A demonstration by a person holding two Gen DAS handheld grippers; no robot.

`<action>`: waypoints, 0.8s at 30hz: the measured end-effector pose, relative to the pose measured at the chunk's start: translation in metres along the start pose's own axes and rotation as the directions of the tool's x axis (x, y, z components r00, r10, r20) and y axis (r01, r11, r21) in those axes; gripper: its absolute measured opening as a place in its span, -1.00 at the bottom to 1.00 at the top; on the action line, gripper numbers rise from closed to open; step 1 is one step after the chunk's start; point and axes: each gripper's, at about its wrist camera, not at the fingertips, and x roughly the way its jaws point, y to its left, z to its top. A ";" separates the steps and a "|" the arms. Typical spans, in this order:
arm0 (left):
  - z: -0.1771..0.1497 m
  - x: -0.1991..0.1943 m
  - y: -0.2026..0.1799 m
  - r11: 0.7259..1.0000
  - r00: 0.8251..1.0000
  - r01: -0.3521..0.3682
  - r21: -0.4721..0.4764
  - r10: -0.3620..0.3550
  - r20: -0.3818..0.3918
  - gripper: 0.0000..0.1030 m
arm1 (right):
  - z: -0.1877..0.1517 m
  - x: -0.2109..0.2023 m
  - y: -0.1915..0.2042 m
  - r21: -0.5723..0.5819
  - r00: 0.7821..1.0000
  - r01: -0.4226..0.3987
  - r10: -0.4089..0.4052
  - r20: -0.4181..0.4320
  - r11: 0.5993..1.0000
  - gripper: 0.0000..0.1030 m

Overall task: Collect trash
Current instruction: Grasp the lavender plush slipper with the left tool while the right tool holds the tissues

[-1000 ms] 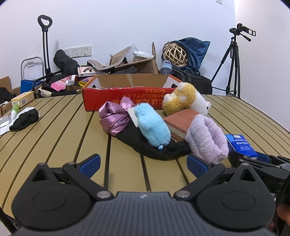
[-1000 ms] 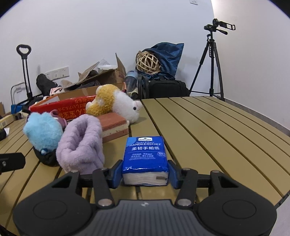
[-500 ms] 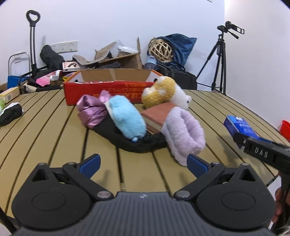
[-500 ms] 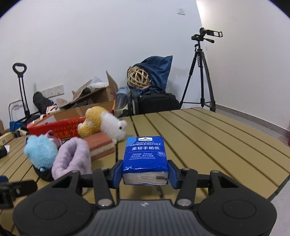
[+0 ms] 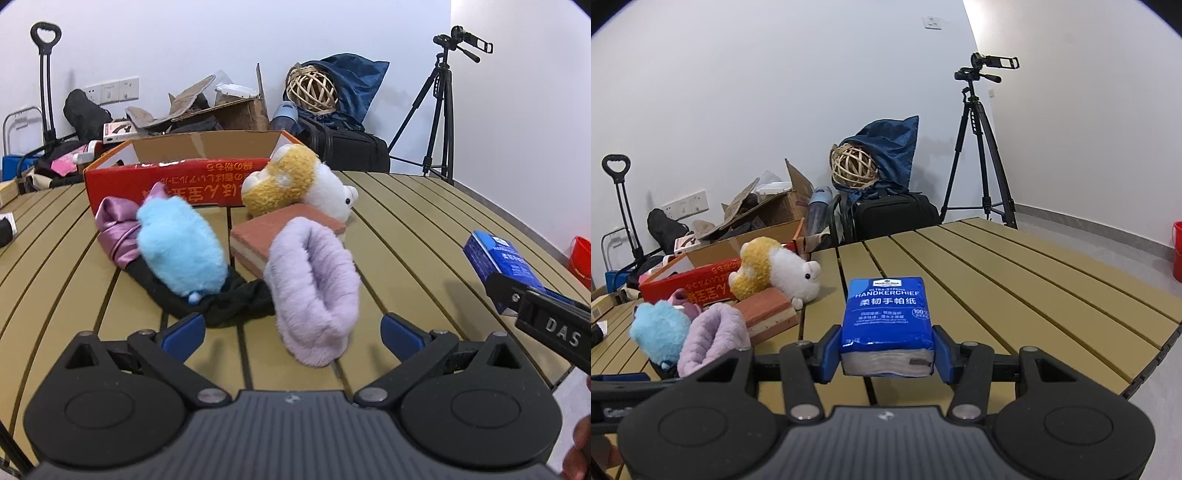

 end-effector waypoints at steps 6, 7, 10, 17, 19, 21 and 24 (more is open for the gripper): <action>0.007 0.013 -0.014 1.000 1.000 -0.021 0.002 0.021 -0.011 0.99 | 0.001 -0.001 -0.007 0.024 1.000 0.003 -0.003 -0.001 1.000 -0.03; 0.008 0.014 -0.016 1.000 1.000 -0.027 0.005 0.027 -0.011 0.97 | 0.001 -0.002 -0.008 0.027 1.000 0.003 -0.003 -0.001 1.000 -0.03; 0.008 0.021 -0.022 0.999 0.999 -0.046 0.015 0.047 -0.016 0.82 | 0.001 -0.002 -0.009 0.038 1.000 0.002 -0.002 -0.001 0.999 -0.03; 0.008 0.036 -0.023 0.997 0.994 -0.074 0.025 0.075 -0.073 0.02 | 0.000 0.000 -0.007 0.039 1.000 -0.006 0.006 -0.005 0.999 -0.03; 0.008 0.039 -0.021 0.998 0.994 -0.059 0.019 0.060 -0.090 -0.12 | 0.000 0.000 -0.007 0.038 1.000 -0.007 0.007 -0.005 0.999 -0.03; 0.007 0.039 -0.019 0.998 0.994 -0.055 0.015 0.056 -0.091 -0.19 | 0.001 0.000 -0.006 0.039 1.000 -0.009 0.009 -0.007 0.999 -0.03; 0.007 0.037 -0.019 0.998 0.994 -0.058 0.021 0.059 -0.094 -0.30 | 0.000 -0.001 -0.005 0.035 1.000 -0.013 0.014 -0.009 0.999 -0.03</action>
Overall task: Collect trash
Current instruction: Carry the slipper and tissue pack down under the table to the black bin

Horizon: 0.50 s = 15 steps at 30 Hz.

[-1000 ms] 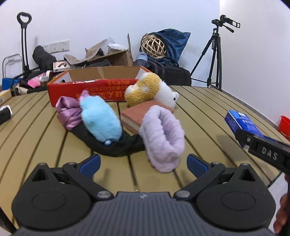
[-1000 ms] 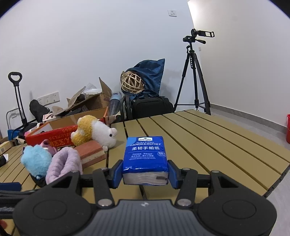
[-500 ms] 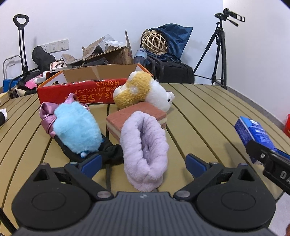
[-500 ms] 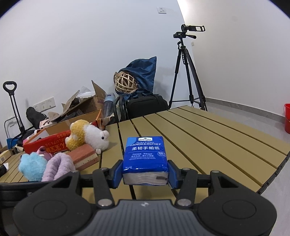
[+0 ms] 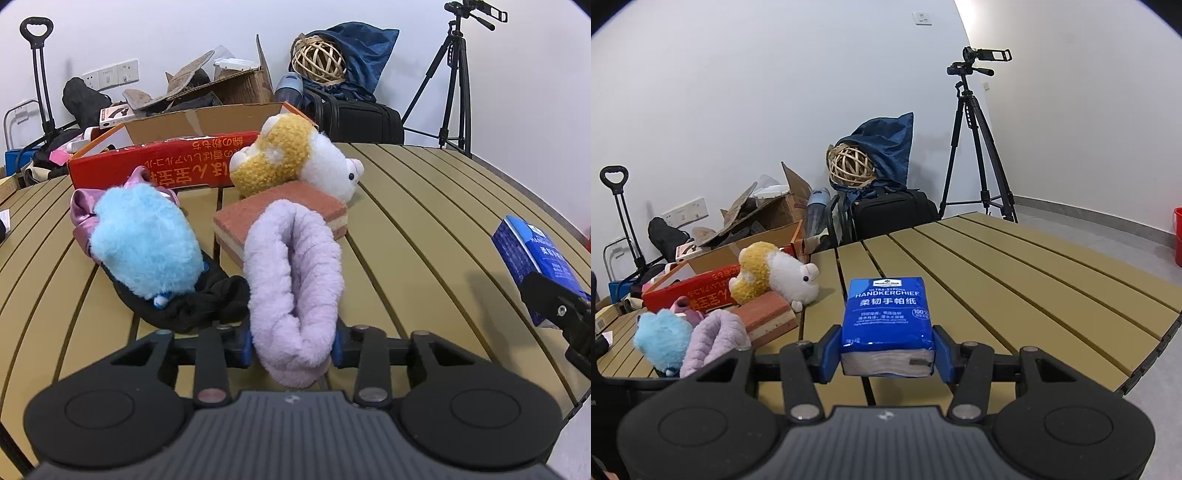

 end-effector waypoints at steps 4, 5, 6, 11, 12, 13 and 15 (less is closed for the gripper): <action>-0.001 -0.003 0.001 1.000 1.000 -0.001 -0.003 0.001 -0.005 -0.35 | 0.000 -0.001 0.003 -0.009 1.000 -0.006 0.006 -0.001 1.000 -0.03; -0.001 -0.004 0.002 1.000 1.000 -0.004 -0.003 0.004 -0.006 -0.36 | 0.000 -0.002 0.004 -0.012 1.000 -0.007 0.007 0.000 1.000 -0.03; -0.001 -0.005 0.002 1.000 1.000 -0.007 -0.002 0.007 -0.007 -0.37 | 0.000 -0.002 0.003 -0.013 1.000 -0.008 0.008 0.000 1.000 -0.03; -0.002 -0.010 0.007 1.000 1.000 -0.007 -0.005 0.007 -0.011 -0.40 | 0.000 -0.003 0.004 -0.015 1.000 -0.014 0.014 0.000 1.000 -0.03; -0.003 -0.012 0.009 1.000 1.000 -0.004 -0.009 0.004 -0.012 -0.41 | 0.000 -0.003 0.003 -0.015 1.000 -0.016 0.016 0.000 1.000 -0.03; -0.003 -0.013 0.010 1.000 1.000 0.000 -0.012 0.000 -0.013 -0.41 | 0.000 -0.003 0.004 -0.016 1.000 -0.018 0.018 0.000 1.000 -0.03; -0.004 -0.017 0.014 1.000 1.000 0.005 -0.020 -0.006 -0.016 -0.41 | 0.000 -0.005 0.004 -0.019 1.000 -0.021 0.021 0.002 1.000 -0.03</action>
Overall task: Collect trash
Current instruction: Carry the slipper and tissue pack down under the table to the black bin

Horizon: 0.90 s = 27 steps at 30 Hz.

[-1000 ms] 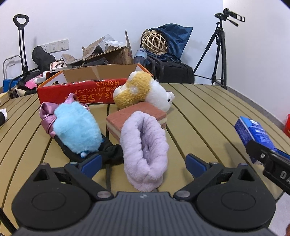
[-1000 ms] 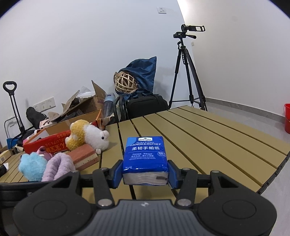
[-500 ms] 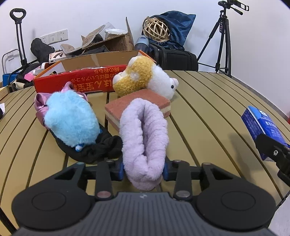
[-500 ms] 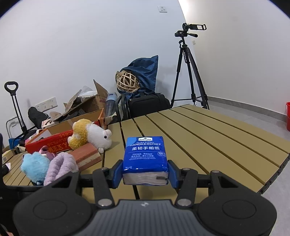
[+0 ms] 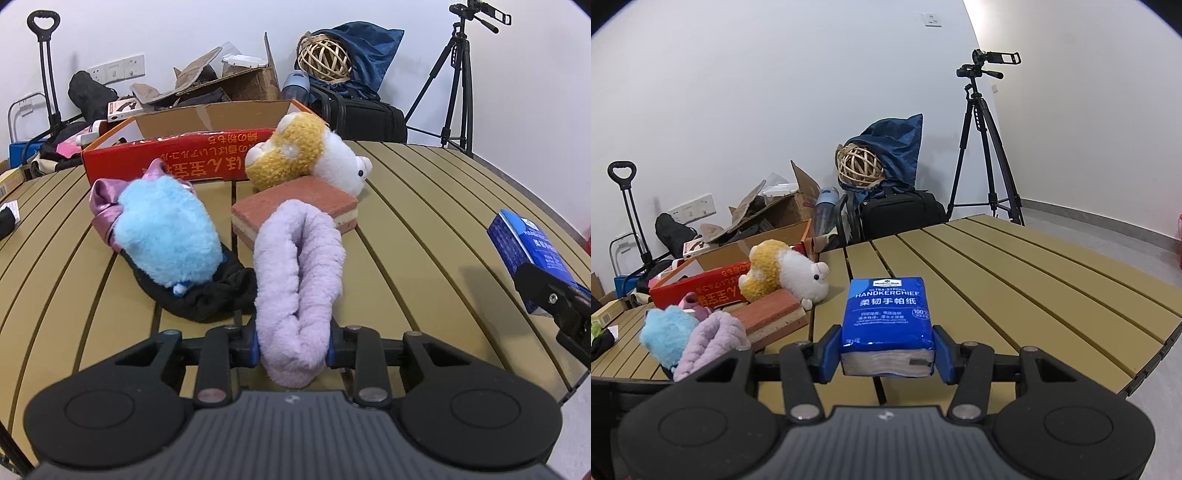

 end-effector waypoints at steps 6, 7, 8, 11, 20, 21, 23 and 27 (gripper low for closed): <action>-0.004 -0.013 0.007 1.000 1.000 -0.003 0.005 0.003 0.013 -0.41 | 0.002 -0.005 -0.001 0.001 1.000 -0.008 0.008 0.008 1.000 -0.03; -0.005 -0.015 0.008 1.000 1.000 -0.002 0.006 0.002 0.016 -0.41 | 0.003 -0.005 -0.001 0.001 1.000 -0.009 0.009 0.008 1.000 -0.03; -0.006 -0.018 0.009 1.000 1.000 0.001 0.006 -0.001 0.019 -0.41 | 0.003 -0.006 -0.001 0.000 1.000 -0.011 0.011 0.009 1.000 -0.03; -0.008 -0.025 0.012 1.000 1.000 0.009 0.001 -0.009 0.024 -0.41 | 0.004 -0.010 0.001 -0.004 1.000 -0.017 0.017 0.011 1.000 -0.03; -0.014 -0.048 0.022 1.000 0.999 0.017 -0.011 -0.016 0.042 -0.41 | 0.007 -0.022 0.006 -0.017 0.999 -0.033 0.033 0.020 0.999 -0.03; -0.015 -0.051 0.023 1.000 0.999 0.015 -0.011 -0.015 0.043 -0.41 | 0.007 -0.023 0.006 -0.017 0.999 -0.034 0.035 0.021 0.999 -0.03; -0.019 -0.055 0.026 1.000 0.999 0.015 -0.015 -0.014 0.043 -0.41 | 0.009 -0.025 0.007 -0.018 0.999 -0.038 0.038 0.024 0.999 -0.03; -0.023 -0.065 0.032 1.000 0.999 0.008 -0.019 -0.007 0.049 -0.41 | 0.010 -0.032 0.007 -0.024 0.998 -0.045 0.046 0.031 0.999 -0.03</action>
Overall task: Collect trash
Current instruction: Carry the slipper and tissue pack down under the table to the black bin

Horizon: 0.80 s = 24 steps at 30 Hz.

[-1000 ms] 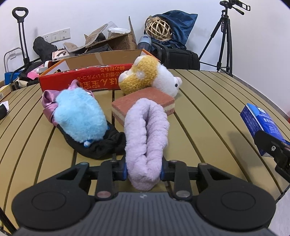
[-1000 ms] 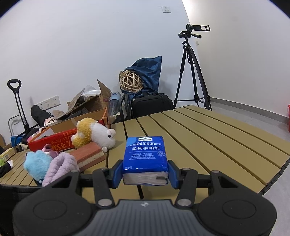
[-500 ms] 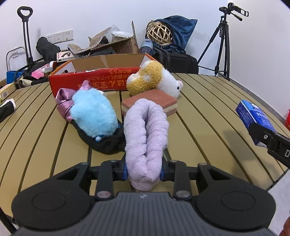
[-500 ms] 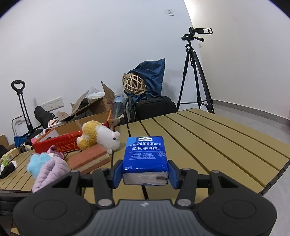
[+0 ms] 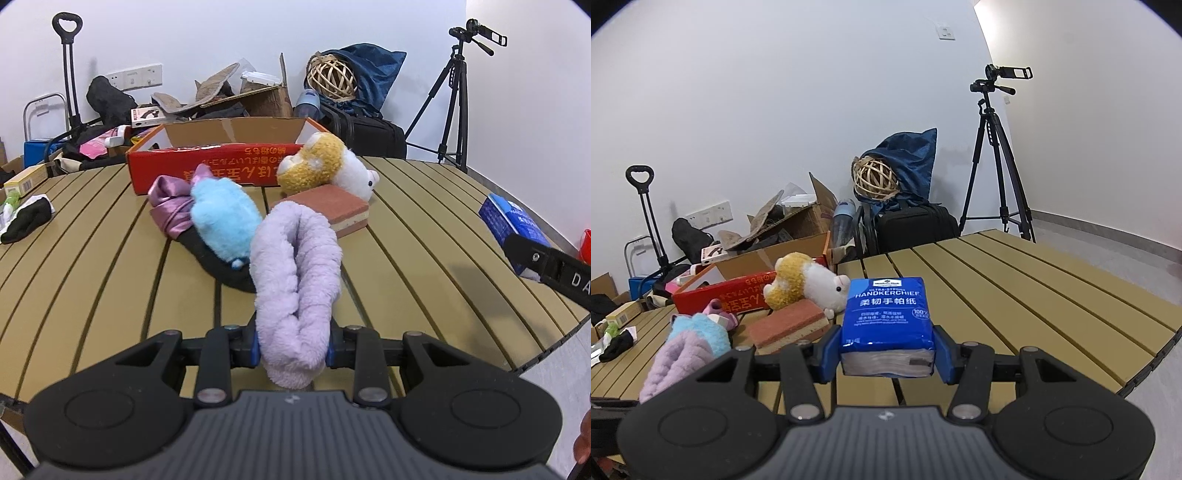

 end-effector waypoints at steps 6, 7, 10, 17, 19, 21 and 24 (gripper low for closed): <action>-0.004 -0.021 0.009 1.000 1.000 -0.009 -0.002 0.009 0.024 -0.41 | -0.001 -0.009 0.006 -0.018 1.000 -0.023 0.022 -0.006 1.000 -0.03; -0.004 -0.025 0.011 1.000 1.000 -0.011 -0.002 0.011 0.028 -0.41 | -0.001 -0.010 0.007 -0.022 0.999 -0.031 0.031 -0.012 0.999 -0.03; -0.008 -0.039 0.018 1.000 0.999 -0.017 -0.002 0.017 0.044 -0.42 | -0.005 -0.015 0.013 -0.027 0.997 -0.072 0.071 -0.041 0.997 -0.03; -0.023 -0.069 0.038 0.999 0.997 -0.037 -0.008 0.038 0.070 -0.42 | -0.017 -0.038 0.034 -0.090 0.988 -0.138 0.131 -0.080 0.986 -0.03; -0.028 -0.076 0.046 0.999 0.996 -0.039 -0.024 0.040 0.074 -0.43 | -0.021 -0.046 0.040 -0.111 0.986 -0.154 0.145 -0.083 0.982 -0.03; -0.034 -0.083 0.055 0.998 0.997 -0.041 -0.037 0.044 0.069 -0.43 | -0.023 -0.052 0.047 -0.126 0.984 -0.169 0.159 -0.085 0.978 -0.03; -0.042 -0.092 0.065 0.998 0.996 -0.047 -0.047 0.050 0.068 -0.44 | -0.025 -0.062 0.053 -0.143 0.981 -0.185 0.174 -0.085 0.972 -0.03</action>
